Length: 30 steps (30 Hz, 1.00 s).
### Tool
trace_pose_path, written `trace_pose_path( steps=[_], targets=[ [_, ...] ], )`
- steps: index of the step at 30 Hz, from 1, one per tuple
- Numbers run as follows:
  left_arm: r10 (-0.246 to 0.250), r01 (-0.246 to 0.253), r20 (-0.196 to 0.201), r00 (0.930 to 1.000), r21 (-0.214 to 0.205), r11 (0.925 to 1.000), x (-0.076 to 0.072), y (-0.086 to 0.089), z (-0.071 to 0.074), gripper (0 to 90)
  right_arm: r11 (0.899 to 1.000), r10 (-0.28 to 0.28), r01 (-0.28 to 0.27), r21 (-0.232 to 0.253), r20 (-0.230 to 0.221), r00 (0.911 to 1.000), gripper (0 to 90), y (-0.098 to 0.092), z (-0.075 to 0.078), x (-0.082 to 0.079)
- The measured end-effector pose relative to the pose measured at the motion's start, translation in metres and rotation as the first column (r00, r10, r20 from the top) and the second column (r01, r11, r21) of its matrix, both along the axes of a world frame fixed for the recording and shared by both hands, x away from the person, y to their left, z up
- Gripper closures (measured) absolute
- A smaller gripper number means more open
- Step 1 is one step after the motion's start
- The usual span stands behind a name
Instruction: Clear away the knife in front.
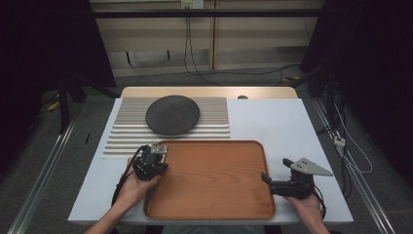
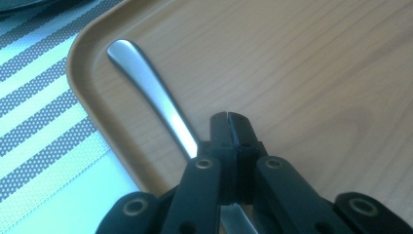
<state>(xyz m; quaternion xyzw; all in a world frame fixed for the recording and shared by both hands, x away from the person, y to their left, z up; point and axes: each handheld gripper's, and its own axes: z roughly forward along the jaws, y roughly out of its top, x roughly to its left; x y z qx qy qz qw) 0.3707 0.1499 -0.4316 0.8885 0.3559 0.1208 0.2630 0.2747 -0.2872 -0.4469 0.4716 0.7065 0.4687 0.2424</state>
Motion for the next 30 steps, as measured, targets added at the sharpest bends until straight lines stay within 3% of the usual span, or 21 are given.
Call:
trace_pose_path(
  steps=[21, 27, 30],
  targets=[
    [0.004, -0.004, -0.004, 1.0000, -0.013, 0.9999, -0.0002, 0.0064, -0.0004, 90.0, 1.000, 0.003, -0.003, 0.000, 0.000, 1.0000, 2.2, 0.0006, -0.0001, 0.0000],
    [-0.021, 0.021, 0.018, 0.9996, -0.019, 0.9996, -0.0027, 0.0034, -0.0001, 83.2, 1.000, 0.002, -0.002, 0.000, 0.002, 1.0000, 2.3, 0.0001, 0.0001, -0.0001],
    [-0.021, 0.023, 0.034, 0.9992, -0.044, 0.9988, -0.0033, 0.0025, 0.0013, 74.2, 1.000, 0.004, -0.004, 0.000, 0.002, 1.0000, 2.2, 0.0003, 0.0003, -0.0004]
  ],
)
